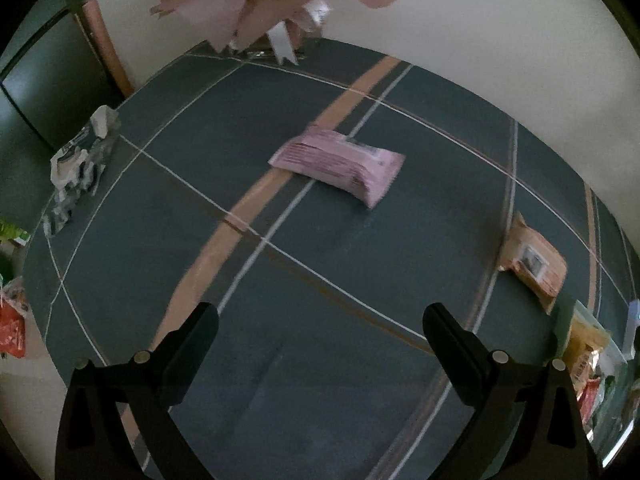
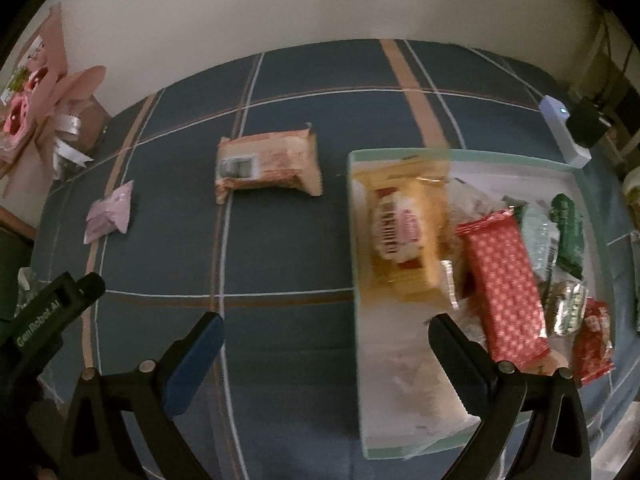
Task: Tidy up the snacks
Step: 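Withdraw both open grippers toward the pink pack and orange-white bread pack, then grasp the pink pack with the left gripper while the right gripper grasps the orange-white bread pack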
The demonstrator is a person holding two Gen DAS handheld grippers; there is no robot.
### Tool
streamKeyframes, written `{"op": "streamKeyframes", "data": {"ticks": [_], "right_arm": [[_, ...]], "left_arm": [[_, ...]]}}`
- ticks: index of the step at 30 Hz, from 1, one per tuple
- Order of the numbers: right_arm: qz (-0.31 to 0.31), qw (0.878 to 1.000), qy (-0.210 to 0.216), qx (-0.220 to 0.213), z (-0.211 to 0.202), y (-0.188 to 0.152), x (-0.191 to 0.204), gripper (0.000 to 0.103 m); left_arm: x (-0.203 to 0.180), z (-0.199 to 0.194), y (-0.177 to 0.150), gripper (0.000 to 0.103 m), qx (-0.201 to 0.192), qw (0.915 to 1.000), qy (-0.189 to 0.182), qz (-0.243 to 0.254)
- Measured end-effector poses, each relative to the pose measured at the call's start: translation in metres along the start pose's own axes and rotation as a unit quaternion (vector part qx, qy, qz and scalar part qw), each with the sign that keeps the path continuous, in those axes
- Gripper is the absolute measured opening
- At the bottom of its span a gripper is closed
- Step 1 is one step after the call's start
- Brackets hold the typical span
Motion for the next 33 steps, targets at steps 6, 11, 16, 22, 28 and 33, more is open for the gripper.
{"op": "streamKeyframes", "data": {"ticks": [6,11,16,22,28,33], "right_arm": [[-0.011,1.0,0.009,0.003,0.007,-0.002,0.015,0.103],[-0.01,1.0,0.011,0.005,0.011,0.002,0.019,0.103],[-0.012,1.0,0.016,-0.003,0.008,0.016,0.025,0.103],[-0.021,0.999,0.017,-0.025,0.008,0.04,0.034,0.103],[-0.032,0.998,0.03,-0.033,0.023,0.058,0.048,0.103],[-0.034,0.998,0.035,-0.03,0.04,0.069,0.05,0.103]], "left_arm": [[0.014,0.007,0.006,0.102,0.006,0.9999,0.003,-0.011],[0.014,0.01,0.01,0.102,0.007,0.9999,0.006,-0.011],[0.012,0.011,0.023,0.102,0.001,0.9997,-0.017,-0.016],[0.02,0.012,0.051,0.102,-0.017,0.9992,-0.033,-0.013],[0.027,0.032,0.075,0.102,-0.008,0.9991,-0.04,-0.014],[0.016,0.043,0.092,0.102,-0.021,0.9989,-0.03,0.03]]}}
Point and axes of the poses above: each gripper's, at about its wrist camera, not at the fingertips, and z roughly the way its jaws point, x to its left, y to its top, the point moved 7 cm from there along z, roughly the way its jaws point, and after that the axes turned 1 degree about y, right-handed, at the moved point
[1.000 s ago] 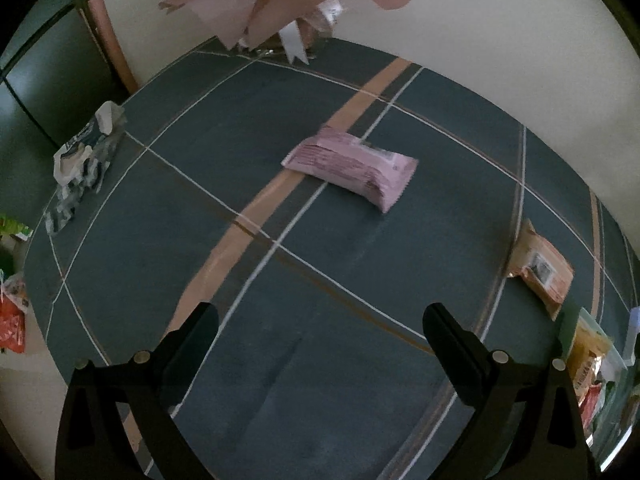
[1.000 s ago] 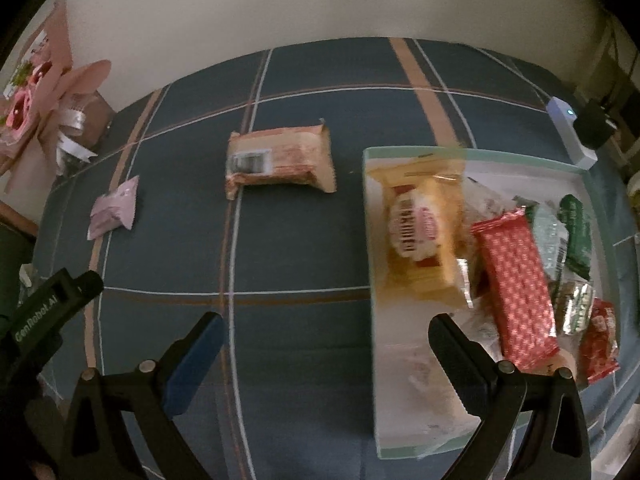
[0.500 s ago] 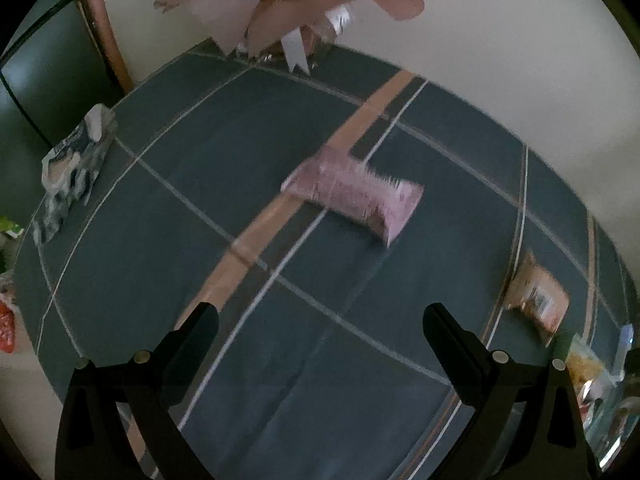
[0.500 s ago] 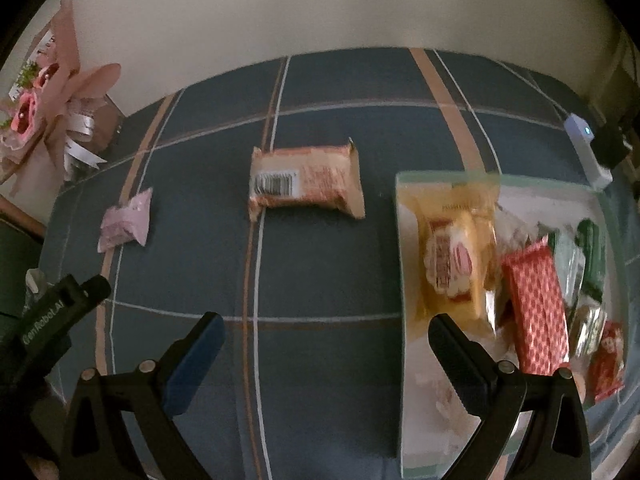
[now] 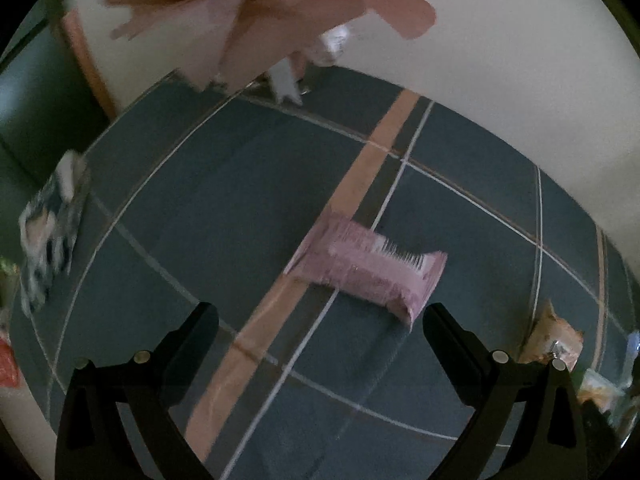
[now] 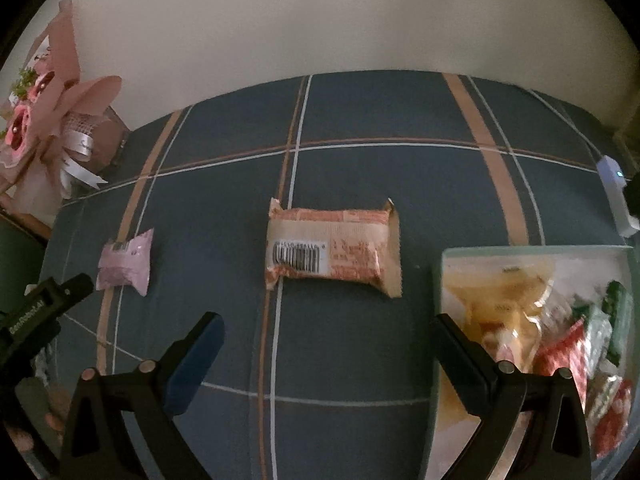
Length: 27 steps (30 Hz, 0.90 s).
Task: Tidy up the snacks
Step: 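Grasp the pink pack with the left gripper while the right gripper grasps the orange-white bread pack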
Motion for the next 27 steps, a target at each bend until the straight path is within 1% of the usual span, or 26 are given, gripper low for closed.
{"op": "streamKeyframes", "data": {"ticks": [5,10,14,16,20,22,27], "right_arm": [[-0.005,1.0,-0.001,-0.005,0.008,0.014,-0.001,0.103],[-0.006,1.0,-0.002,0.001,0.02,0.026,-0.001,0.103],[0.005,1.0,0.0,0.011,0.032,0.032,-0.002,0.103],[0.007,1.0,-0.006,0.016,0.038,0.035,-0.003,0.103],[0.003,1.0,-0.017,0.025,0.049,0.038,-0.002,0.103],[0.0,0.999,-0.025,0.031,0.056,0.037,-0.002,0.103],[-0.006,0.998,-0.039,0.04,0.069,0.037,0.0,0.103]], "left_arm": [[-0.014,0.01,0.014,0.102,-0.003,0.9988,-0.003,0.048],[-0.027,0.023,0.025,0.102,-0.002,0.9951,-0.011,0.098],[-0.032,0.033,0.029,0.102,0.006,0.9936,-0.019,0.111],[-0.034,0.04,0.032,0.102,0.006,0.9924,-0.012,0.122],[-0.041,0.051,0.028,0.102,0.019,0.9901,-0.018,0.138],[-0.042,0.058,0.027,0.102,0.025,0.9896,-0.014,0.141],[-0.047,0.067,0.025,0.102,0.031,0.989,-0.025,0.142]]}}
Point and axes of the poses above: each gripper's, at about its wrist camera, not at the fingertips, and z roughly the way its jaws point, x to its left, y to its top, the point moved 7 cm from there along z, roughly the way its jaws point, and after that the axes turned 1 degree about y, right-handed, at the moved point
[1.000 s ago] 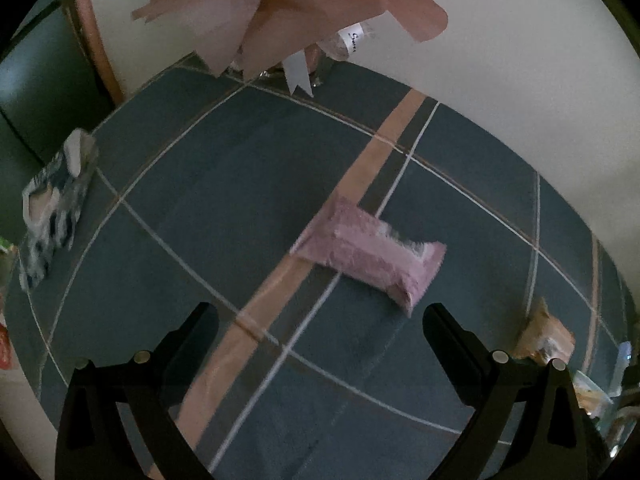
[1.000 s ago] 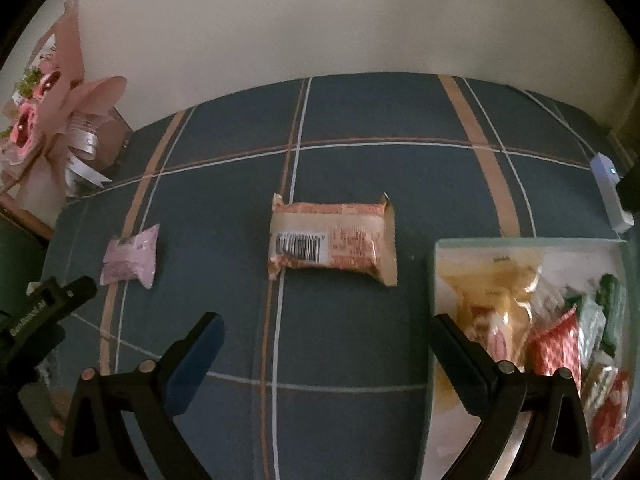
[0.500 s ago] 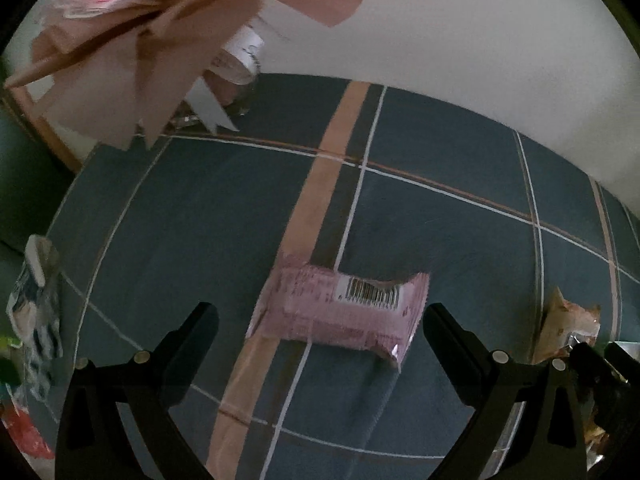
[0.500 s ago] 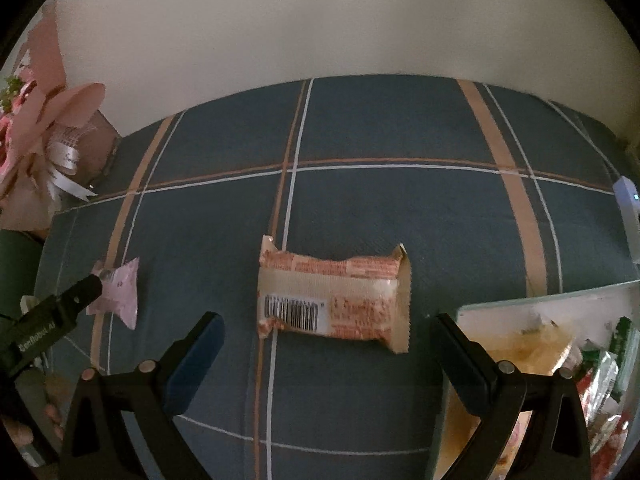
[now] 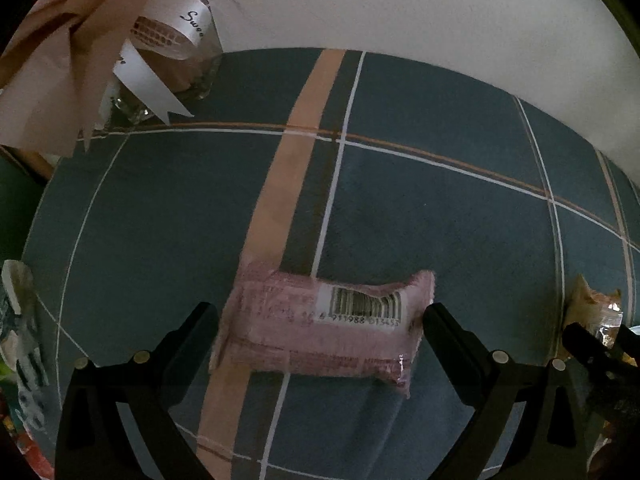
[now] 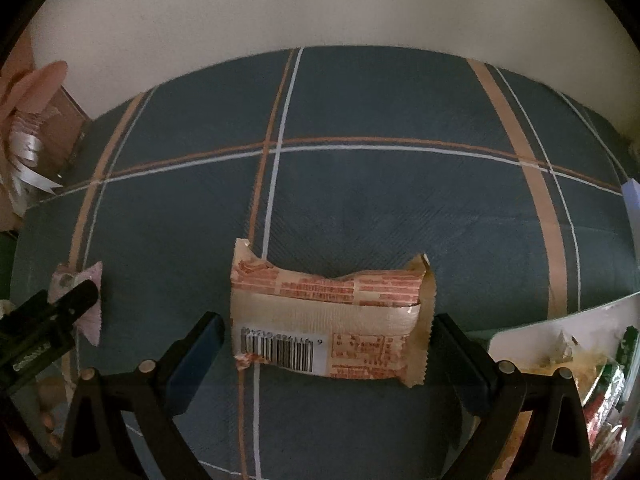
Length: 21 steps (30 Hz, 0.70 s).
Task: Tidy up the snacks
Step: 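Grasp the pink pack with the left gripper while the right gripper grasps the orange-white bread pack, then lift both packs and carry them over the tray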
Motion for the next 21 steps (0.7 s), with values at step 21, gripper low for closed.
{"op": "streamKeyframes", "data": {"ticks": [21], "right_arm": [[0.009,1.0,0.01,-0.023,-0.021,-0.008,-0.009,0.083]], "left_arm": [[0.0,-0.027,-0.015,0.078,-0.003,0.9992,-0.005,-0.04]]}}
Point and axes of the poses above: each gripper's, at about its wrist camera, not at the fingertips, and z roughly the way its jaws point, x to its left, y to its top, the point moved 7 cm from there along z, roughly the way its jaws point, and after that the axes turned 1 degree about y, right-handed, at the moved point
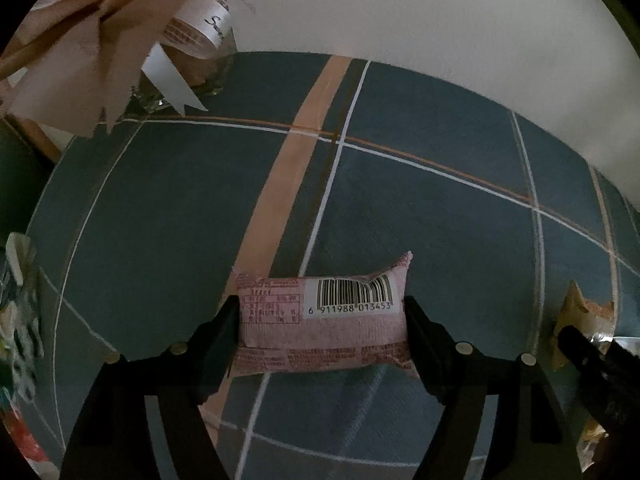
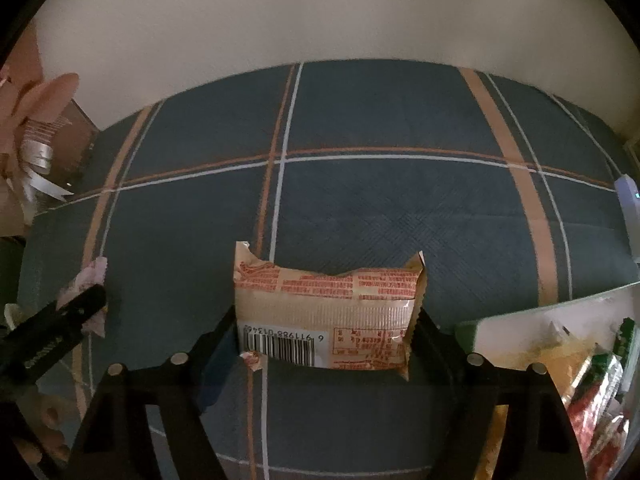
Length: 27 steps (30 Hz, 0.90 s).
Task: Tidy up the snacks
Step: 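Lift both packs and carry them over the tray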
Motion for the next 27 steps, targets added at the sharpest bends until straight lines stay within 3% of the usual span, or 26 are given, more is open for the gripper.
{"op": "streamKeyframes", "data": {"ticks": [14,27], "right_arm": [[0.014,1.0,0.008,-0.017,-0.075,-0.043,-0.018,0.083],[0.041,0.999,0.001,-0.026,-0.119,-0.104,-0.056,0.083]], "left_arm": [[-0.032,-0.077,-0.041,0.079,-0.028,0.9991,-0.006,-0.031],[-0.081,-0.117,-0.113,0.079,-0.034,0.9967,-0.044,-0.059]]}}
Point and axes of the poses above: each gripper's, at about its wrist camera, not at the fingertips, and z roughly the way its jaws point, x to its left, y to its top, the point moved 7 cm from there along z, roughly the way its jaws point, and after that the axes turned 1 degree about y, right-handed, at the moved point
